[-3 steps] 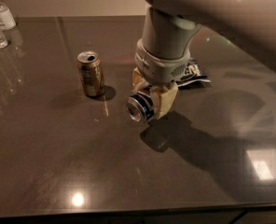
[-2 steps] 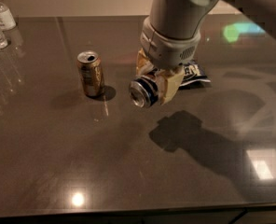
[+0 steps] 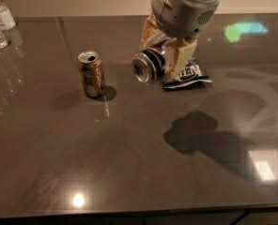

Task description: Pick pepsi can

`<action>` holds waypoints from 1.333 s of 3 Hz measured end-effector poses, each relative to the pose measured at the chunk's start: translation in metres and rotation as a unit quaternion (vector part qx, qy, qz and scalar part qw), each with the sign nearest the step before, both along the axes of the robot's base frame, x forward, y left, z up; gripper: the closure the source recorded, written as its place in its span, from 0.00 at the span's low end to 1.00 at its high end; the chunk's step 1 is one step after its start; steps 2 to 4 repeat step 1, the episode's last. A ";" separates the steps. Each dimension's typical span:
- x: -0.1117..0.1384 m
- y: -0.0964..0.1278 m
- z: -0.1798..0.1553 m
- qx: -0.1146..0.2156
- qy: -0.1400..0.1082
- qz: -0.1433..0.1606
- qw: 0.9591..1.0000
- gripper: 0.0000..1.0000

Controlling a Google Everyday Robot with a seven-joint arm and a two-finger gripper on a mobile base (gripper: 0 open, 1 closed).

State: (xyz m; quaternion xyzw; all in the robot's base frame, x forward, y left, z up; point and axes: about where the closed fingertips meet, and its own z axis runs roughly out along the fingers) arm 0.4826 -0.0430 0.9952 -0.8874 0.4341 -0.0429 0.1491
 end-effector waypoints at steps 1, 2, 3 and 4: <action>0.002 0.003 0.008 0.008 -0.012 -0.001 1.000 1.00; 0.002 0.003 0.008 0.008 -0.012 -0.001 1.000 1.00; 0.002 0.003 0.008 0.008 -0.012 -0.001 1.000 1.00; 0.002 0.003 0.008 0.008 -0.012 -0.001 1.000 1.00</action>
Offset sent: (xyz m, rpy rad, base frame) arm 0.0000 0.0000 0.0000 0.0000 0.0000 0.0000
